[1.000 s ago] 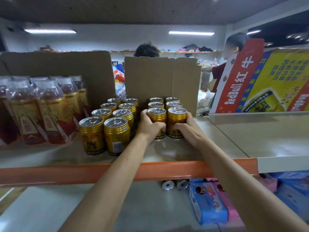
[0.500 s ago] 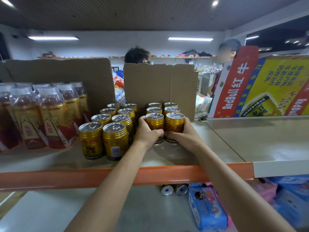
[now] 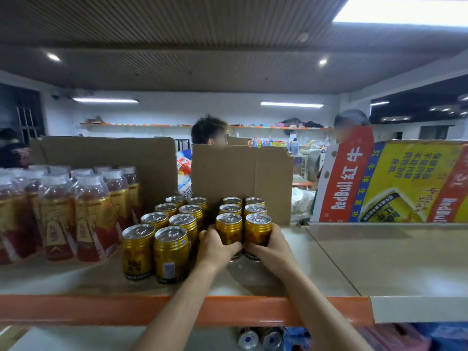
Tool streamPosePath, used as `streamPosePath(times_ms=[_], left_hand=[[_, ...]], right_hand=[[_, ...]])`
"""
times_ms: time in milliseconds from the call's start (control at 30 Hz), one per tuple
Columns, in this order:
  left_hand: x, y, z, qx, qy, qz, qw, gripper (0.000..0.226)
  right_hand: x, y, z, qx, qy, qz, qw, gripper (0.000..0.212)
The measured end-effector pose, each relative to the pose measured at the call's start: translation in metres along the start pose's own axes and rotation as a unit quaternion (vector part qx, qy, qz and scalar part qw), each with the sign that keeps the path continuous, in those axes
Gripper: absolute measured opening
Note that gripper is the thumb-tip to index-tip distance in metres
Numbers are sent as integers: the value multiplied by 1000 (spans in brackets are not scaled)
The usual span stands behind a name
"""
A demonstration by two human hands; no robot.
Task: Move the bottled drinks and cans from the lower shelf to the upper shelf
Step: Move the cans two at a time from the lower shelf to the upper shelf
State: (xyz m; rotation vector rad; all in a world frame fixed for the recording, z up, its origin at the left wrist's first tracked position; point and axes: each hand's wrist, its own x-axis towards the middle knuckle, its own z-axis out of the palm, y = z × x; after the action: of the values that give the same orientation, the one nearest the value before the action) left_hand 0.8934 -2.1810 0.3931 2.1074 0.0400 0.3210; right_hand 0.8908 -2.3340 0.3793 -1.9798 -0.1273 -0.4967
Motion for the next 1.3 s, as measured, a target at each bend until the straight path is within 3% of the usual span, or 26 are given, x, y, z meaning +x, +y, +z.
streamPosePath(times_ms=[167,300,467,567,767,967,1167,1300], left_hand=[[-5,5,-3,4,-2,-19,1000,68],[-14,11,-8,37,-15,-22,999,55],[-37,22,-24,120,-30,23,992,36],[-56,33,-38,159,-35,61,985,28],[-104,40,-64,245,-33,180,952,50],[-169,19,-81,228,-95,206,947,50],[-211,-24,-88,250,-127,214,936,47],[-226,-55,-92,247,-150,172,942,47]], right_hand=[[4,2,0,-2,-5,12,1000,48],[0,-3,-2,-39,-27,38,998,52],[-19,-17,-14,-163,-35,42,985,70],[-41,-35,-31,-257,-43,36,965,58],[-91,-70,-45,-359,-22,-11,933,35],[-163,-96,-22,-333,-14,-18,943,27],[-227,-99,9,-243,-36,-54,968,35],[-261,-82,20,-241,-72,-24,968,12]])
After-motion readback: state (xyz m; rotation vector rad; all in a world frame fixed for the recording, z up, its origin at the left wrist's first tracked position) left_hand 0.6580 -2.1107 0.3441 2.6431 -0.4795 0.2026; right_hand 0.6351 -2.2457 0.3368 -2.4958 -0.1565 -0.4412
